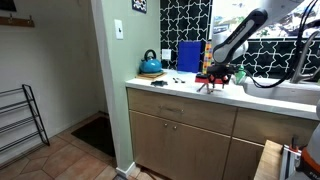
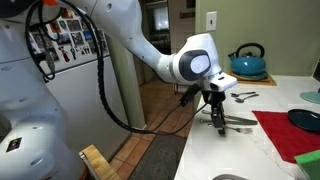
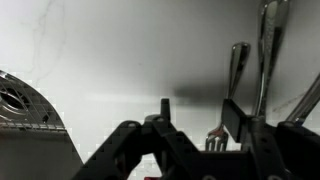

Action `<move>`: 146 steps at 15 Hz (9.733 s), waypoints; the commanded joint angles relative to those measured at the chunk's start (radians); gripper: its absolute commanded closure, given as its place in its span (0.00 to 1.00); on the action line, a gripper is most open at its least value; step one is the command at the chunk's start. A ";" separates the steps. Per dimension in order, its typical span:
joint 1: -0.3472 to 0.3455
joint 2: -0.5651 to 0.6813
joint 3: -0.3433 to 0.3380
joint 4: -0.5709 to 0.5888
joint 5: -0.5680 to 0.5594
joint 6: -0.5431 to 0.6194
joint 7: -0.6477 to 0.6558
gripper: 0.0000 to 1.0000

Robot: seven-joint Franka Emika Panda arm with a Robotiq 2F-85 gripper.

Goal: Move a folk and a spoon from the countertop onto the black plate on the mat staring with the folk then the spoon

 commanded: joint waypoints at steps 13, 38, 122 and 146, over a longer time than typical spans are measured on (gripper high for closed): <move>0.054 0.064 -0.045 0.047 0.016 0.024 0.015 0.71; 0.072 0.095 -0.060 0.062 0.045 0.047 -0.008 0.85; -0.215 0.893 0.018 1.329 0.428 -0.297 -1.142 0.67; -0.083 0.755 0.105 1.252 0.429 -0.446 -0.839 0.00</move>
